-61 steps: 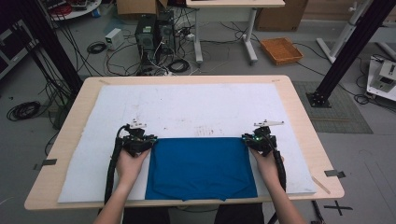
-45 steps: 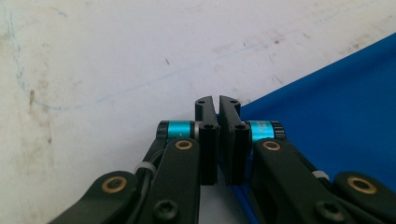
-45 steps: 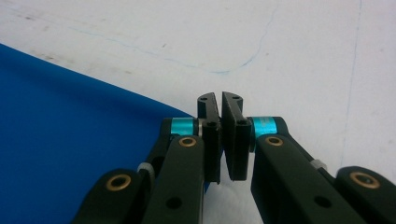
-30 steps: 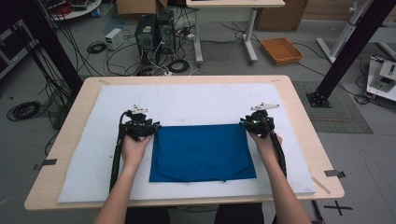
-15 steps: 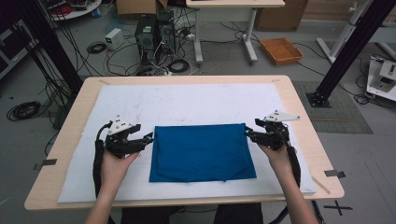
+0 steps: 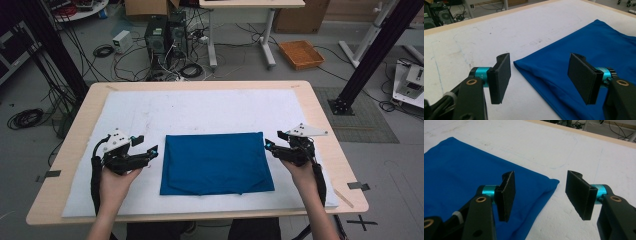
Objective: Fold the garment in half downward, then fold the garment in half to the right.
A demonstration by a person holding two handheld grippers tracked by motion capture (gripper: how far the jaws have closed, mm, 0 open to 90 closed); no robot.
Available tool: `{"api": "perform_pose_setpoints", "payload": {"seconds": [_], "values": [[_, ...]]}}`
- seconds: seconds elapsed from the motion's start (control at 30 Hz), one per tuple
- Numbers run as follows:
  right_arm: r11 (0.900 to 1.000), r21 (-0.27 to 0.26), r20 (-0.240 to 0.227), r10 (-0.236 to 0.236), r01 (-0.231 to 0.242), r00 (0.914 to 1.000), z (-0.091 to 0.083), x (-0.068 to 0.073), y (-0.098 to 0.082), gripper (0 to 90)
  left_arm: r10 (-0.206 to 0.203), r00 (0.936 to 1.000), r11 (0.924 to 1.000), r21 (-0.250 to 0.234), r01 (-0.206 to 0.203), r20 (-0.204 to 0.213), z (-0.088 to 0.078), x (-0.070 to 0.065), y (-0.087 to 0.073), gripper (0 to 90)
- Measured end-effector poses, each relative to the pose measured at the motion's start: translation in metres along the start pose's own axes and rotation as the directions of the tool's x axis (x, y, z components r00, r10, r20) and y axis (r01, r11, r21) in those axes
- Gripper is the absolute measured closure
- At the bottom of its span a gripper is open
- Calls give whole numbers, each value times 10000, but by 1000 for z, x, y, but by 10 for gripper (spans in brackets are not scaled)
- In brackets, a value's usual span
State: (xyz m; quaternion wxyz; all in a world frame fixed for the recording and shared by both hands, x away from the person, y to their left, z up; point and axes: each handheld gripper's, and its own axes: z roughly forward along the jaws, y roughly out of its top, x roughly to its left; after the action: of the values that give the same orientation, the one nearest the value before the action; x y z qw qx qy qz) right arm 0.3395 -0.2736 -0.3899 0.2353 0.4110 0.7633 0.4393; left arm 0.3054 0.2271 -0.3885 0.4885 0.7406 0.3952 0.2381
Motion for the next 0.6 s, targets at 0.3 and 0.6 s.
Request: {"api": "perform_pose_setpoints", "payload": {"seconds": [0.3, 0.6], "values": [[9999, -75, 111, 113, -112, 9999, -5, -4, -1, 408, 41, 10000, 10000, 58, -41, 48, 1, -2, -1, 348], [9997, -138, 137, 188, -186, 9997, -9, -5, 0, 408, -196, 9994, 9996, 197, 190, 270, 6, -7, 0, 348]]}}
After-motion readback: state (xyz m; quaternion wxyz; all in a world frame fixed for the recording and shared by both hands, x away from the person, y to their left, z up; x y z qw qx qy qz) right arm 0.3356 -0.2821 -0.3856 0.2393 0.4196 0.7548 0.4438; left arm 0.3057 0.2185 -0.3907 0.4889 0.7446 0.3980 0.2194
